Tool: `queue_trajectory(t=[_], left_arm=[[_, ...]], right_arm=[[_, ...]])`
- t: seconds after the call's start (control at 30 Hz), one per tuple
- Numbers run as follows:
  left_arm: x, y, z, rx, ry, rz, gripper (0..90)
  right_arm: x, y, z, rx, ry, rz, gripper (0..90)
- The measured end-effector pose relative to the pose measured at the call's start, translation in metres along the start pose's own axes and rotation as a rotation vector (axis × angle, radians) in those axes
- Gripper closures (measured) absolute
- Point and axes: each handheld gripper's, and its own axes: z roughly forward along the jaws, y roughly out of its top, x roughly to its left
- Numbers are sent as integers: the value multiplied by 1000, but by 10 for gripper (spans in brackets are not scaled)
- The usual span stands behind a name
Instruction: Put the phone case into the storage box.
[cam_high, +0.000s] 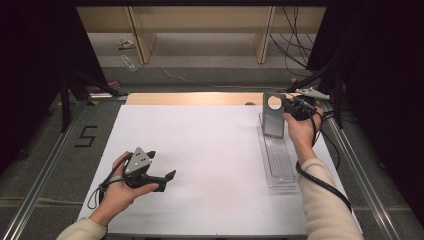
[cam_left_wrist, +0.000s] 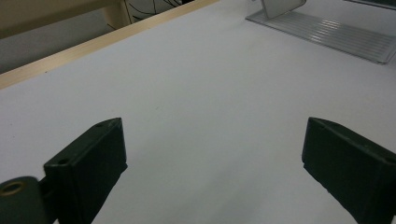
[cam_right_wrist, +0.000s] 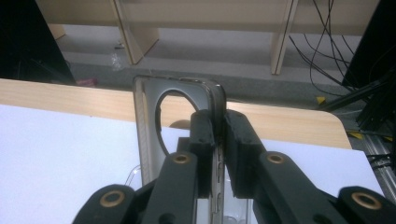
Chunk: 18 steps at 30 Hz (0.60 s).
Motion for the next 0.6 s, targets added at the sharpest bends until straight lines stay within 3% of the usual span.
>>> queue_trajectory(t=[0.6], left_arm=[[0, 0, 0, 0, 0, 1, 61]], right_arm=[[-1, 1, 5, 4, -4, -11, 811]])
